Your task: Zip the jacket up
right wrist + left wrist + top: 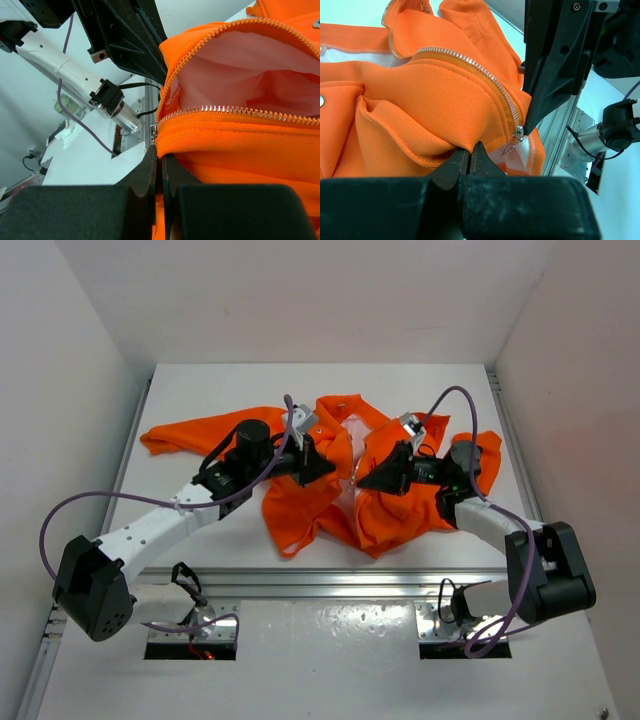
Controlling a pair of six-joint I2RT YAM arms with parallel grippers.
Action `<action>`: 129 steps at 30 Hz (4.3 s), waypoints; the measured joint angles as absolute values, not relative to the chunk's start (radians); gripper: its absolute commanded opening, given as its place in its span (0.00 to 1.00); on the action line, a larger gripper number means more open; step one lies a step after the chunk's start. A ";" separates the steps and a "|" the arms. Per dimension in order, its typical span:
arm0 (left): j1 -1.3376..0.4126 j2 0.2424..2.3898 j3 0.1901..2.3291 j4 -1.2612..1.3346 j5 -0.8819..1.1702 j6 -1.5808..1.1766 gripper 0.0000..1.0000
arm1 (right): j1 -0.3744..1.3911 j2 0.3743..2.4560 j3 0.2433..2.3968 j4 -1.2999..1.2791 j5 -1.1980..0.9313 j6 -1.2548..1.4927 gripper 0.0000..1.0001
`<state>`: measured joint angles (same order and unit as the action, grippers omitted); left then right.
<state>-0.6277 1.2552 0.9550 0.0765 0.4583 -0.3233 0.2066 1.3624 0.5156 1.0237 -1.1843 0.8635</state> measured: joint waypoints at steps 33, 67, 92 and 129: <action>-0.674 1.232 0.944 0.033 0.416 -0.216 0.00 | 0.172 1.372 0.550 0.939 -1.241 0.802 0.00; -0.622 1.230 0.966 -0.014 0.435 -0.181 0.00 | 0.179 1.335 0.477 0.966 -1.287 0.800 0.00; -0.649 1.263 0.968 0.009 0.535 -0.248 0.00 | 0.188 1.369 0.519 1.013 -1.280 0.842 0.00; -0.717 1.267 0.983 -0.087 0.499 -0.099 0.34 | 0.188 1.369 0.519 0.964 -1.306 0.798 0.00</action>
